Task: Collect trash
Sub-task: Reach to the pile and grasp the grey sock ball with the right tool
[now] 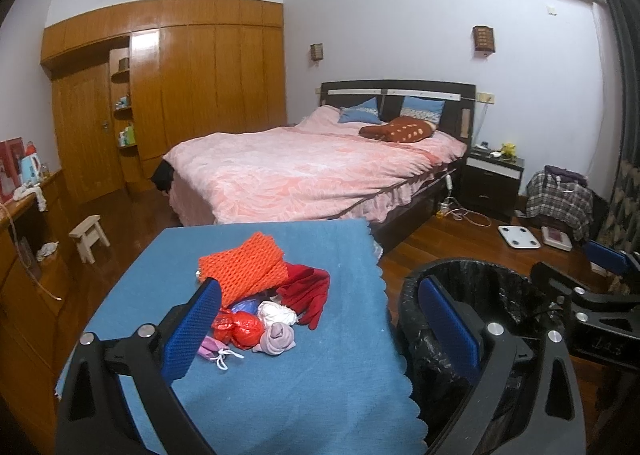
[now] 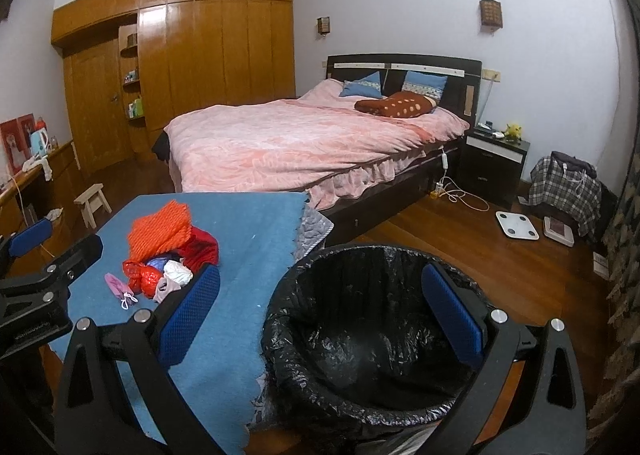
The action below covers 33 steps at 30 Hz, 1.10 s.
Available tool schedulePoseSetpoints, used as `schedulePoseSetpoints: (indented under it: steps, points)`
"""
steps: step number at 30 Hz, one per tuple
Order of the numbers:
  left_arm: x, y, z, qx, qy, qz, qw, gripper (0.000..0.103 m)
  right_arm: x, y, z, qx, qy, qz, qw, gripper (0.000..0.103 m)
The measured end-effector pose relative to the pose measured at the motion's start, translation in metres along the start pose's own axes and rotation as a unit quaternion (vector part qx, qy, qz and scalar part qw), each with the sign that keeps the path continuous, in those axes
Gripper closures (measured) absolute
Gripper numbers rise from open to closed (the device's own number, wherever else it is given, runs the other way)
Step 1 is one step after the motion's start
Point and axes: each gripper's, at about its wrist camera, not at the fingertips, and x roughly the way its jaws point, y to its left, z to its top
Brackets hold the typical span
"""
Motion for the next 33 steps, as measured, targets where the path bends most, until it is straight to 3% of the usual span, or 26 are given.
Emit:
schedulePoseSetpoints:
  steps: [4, 12, 18, 23, 29, 31, 33]
  points:
    - [0.007, 0.016, 0.000, -0.004, 0.006, 0.011, 0.9999, 0.006, 0.011, 0.011, 0.003, -0.003, 0.004, 0.009, 1.000, 0.005]
    - [0.028, 0.078, -0.010, -0.012, 0.024, 0.090, 0.9955, 0.006, 0.054, 0.051, 0.004, -0.017, 0.019, 0.041, 0.999, 0.005]
    - [0.052, 0.127, -0.029, -0.031, 0.050, 0.122, 0.9908, 0.006, 0.092, 0.093, -0.004, -0.031, 0.035, 0.070, 0.996, 0.005]
    - [0.078, 0.152, -0.051, -0.035, 0.083, 0.131, 0.9873, 0.006, 0.124, 0.123, -0.014, -0.046, 0.050, 0.088, 0.994, 0.005]
    - [0.098, 0.169, -0.069, -0.041, 0.104, 0.133, 0.9847, 0.006, 0.161, 0.155, -0.031, -0.061, 0.086, 0.109, 0.988, 0.015]
    - [0.103, 0.172, -0.073, -0.040, 0.105, 0.136, 0.9843, 0.006, 0.171, 0.164, -0.036, -0.067, 0.098, 0.118, 0.986, 0.022]
    - [0.107, 0.175, -0.077, -0.035, 0.107, 0.139, 0.9839, 0.006, 0.181, 0.173, -0.041, -0.070, 0.110, 0.127, 0.983, 0.022]
